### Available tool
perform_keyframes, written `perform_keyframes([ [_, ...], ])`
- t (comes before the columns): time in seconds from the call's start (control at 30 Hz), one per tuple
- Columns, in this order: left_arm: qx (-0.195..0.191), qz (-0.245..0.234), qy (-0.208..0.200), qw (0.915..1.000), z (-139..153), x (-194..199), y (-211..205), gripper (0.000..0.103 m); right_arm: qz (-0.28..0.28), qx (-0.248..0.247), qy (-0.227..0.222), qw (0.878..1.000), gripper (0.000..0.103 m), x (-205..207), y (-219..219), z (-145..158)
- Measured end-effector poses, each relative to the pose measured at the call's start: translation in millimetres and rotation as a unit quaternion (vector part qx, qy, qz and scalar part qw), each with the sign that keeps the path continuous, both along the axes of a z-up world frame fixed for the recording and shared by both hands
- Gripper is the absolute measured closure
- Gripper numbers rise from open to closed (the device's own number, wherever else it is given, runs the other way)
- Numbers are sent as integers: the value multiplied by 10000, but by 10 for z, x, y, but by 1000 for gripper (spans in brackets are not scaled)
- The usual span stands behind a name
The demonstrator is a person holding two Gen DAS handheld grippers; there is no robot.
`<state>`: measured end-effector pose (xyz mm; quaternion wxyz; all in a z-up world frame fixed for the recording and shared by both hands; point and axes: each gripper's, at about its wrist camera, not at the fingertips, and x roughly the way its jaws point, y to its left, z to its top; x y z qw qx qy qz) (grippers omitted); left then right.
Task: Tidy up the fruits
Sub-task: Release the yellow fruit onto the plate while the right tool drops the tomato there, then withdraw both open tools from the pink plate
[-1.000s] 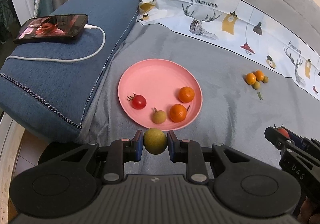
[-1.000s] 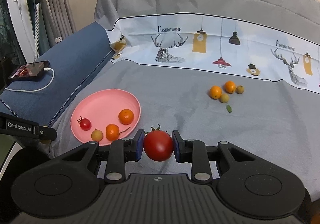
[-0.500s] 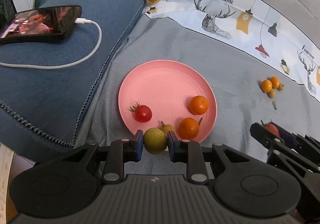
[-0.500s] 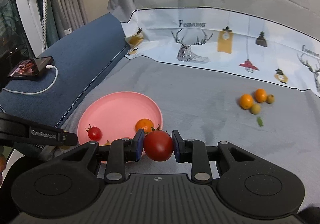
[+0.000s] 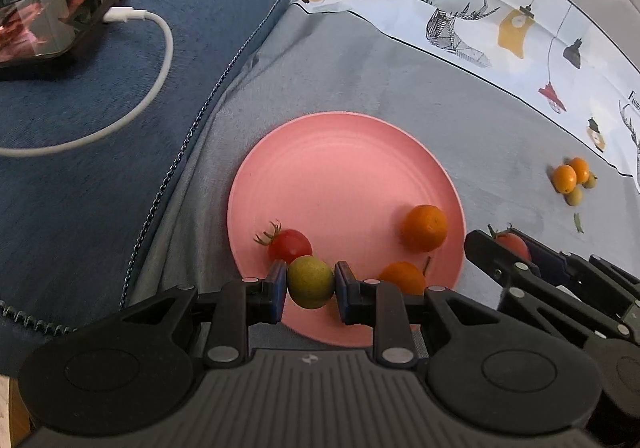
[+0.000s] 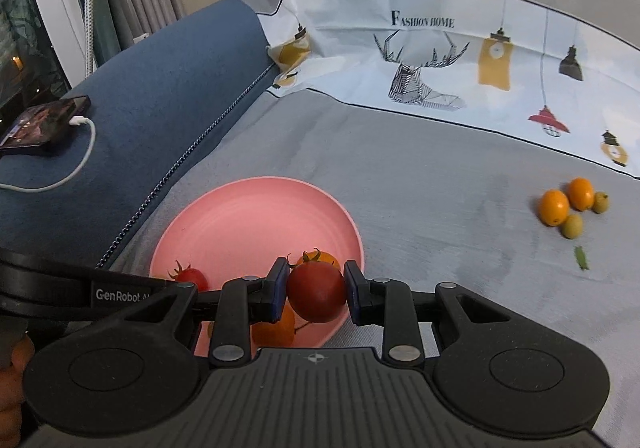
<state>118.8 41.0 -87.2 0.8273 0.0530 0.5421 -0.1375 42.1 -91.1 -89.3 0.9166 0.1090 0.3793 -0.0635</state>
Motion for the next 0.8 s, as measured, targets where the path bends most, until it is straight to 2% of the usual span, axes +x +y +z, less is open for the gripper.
perform_keyframes([
  [0.17,2,-2,7,10000,-73,88,-2,75,36,95,38,9999,72,131,-44,-104],
  [0.2,-21,-21,-9,10000,-75,96,2,72,52,177,37,9998,72,151,-61,-124],
  [0.23,-64,-52,-28,10000,-71,100,5,65,80,288,32,9995,71,171,-83,-139],
  [0.27,-100,-81,-53,9999,-61,103,9,42,47,586,-14,9983,71,210,-147,-161],
  [0.3,-11,25,-161,9999,-42,95,20,27,47,586,-14,9983,71,210,-147,-161],
  [0.4,123,174,-634,9978,30,58,102,1,-219,1001,-54,9947,52,232,-299,-166],
  [0.43,78,191,-670,9975,49,42,135,0,-335,1133,-48,9930,43,225,-358,-167],
  [0.5,21,244,-660,9975,66,-14,193,0,-453,1281,-46,9907,41,177,-433,-163],
  [0.67,156,134,-394,9990,35,-213,255,0,-379,1093,161,9932,33,-73,-420,-142],
  [0.8,309,149,-408,9986,97,-459,353,0,-329,854,346,9952,24,-402,-291,-41],
])
